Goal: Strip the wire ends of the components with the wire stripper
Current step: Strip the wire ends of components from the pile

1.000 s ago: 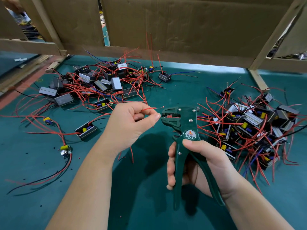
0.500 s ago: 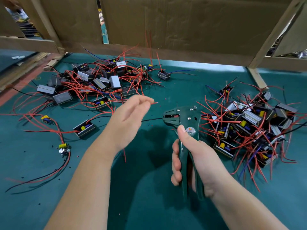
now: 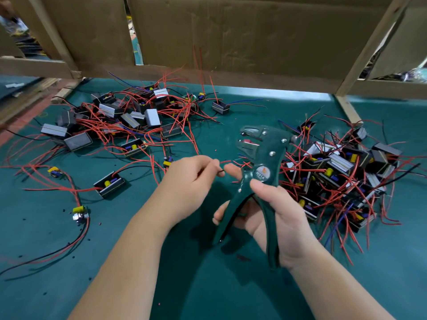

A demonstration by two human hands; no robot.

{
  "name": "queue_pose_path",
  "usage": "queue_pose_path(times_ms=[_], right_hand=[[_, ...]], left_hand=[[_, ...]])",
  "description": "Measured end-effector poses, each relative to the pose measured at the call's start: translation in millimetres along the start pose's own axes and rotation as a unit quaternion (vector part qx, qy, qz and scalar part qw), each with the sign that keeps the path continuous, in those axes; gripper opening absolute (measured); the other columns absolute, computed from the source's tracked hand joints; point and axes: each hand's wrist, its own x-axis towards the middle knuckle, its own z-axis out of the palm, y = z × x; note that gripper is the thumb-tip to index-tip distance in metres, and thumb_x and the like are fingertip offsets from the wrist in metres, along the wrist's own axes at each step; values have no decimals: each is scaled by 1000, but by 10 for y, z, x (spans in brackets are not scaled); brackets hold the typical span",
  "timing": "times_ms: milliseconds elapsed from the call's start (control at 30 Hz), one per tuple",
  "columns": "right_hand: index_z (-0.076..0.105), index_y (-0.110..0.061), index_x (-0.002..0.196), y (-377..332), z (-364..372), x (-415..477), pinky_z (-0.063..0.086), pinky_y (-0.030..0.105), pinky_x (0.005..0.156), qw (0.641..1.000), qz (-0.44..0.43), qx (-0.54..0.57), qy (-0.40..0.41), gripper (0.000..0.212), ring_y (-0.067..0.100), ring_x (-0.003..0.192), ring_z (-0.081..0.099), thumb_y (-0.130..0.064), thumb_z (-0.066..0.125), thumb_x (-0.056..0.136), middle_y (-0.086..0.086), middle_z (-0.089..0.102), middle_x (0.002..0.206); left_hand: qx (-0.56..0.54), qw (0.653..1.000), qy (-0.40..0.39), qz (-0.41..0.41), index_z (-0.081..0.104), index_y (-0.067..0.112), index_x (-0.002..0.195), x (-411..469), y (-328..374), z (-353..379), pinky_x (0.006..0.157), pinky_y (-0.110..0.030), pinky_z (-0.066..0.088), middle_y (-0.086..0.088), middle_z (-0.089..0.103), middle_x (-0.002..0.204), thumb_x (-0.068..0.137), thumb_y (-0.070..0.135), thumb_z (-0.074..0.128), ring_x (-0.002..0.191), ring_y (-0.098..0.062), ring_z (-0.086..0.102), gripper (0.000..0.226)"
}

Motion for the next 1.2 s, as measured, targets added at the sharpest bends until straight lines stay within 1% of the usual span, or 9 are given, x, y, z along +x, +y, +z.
queue_pose_path(times_ms=[233,367,533,633,700,800,1000,1067,1200], right_hand=[[56,-12,130,-7,3,18,55,49,71,999,-17,29,20,52,34,71,59,-18,62,79,24,60,96],[50,-12,135,-82,-20,18,55,45,67,999,-44,15,23,55,34,69,63,-19,56,80,20,64,96],[45,-14,136,-200,-78,47,56,44,64,997,-45,8,60,59,35,64,63,-24,55,78,18,60,83],[60,-14,110,-304,-145,17,57,44,66,998,-44,7,47,37,32,65,64,-25,63,75,14,68,114],[63,-13,100,-281,-142,-9,57,46,68,999,-33,12,9,44,32,67,65,-29,81,63,17,65,124],[51,-3,124,-182,-106,-20,55,49,70,1000,-8,7,-25,87,35,68,64,-38,87,53,15,62,130],[55,-3,130,-152,-61,-75,51,47,73,985,75,-31,-153,77,39,72,63,-38,79,66,40,51,106],[53,-4,132,-131,-33,-82,52,42,71,977,98,-48,-183,75,38,73,63,-37,77,69,34,57,91],[57,-7,129,-43,20,-67,52,43,70,982,99,-72,-146,59,37,71,63,-24,66,73,24,62,78]], left_hand=[[30,994,-109,-12,64,38,67,-49,57,9,51,-23,39,10,60,49,91,44,41,44,-4,43,34],[18,996,-92,1,71,35,73,-26,50,-52,44,-21,27,9,37,43,93,39,46,42,-5,34,32],[-207,955,-190,-92,75,17,71,-70,36,-233,44,-21,23,10,26,45,83,38,49,41,-8,22,36],[-359,919,-133,-96,76,14,72,-67,61,-315,50,-18,31,11,24,48,86,30,52,43,-7,21,31],[-486,865,-89,-92,74,16,72,-41,111,-310,54,-22,40,11,25,50,89,31,52,43,-6,24,32],[-679,724,-90,-77,68,22,75,-4,180,-267,58,-19,40,11,21,56,94,34,39,47,-4,23,36],[-841,526,86,-90,61,16,75,51,144,-164,65,-23,45,8,30,61,100,26,40,50,-7,37,34],[-837,522,123,-111,58,15,77,57,109,-164,75,-22,37,6,32,64,99,26,40,53,-10,40,30],[-777,614,94,-99,51,14,81,18,112,-144,70,-28,42,2,43,67,97,41,36,59,-15,54,35]])
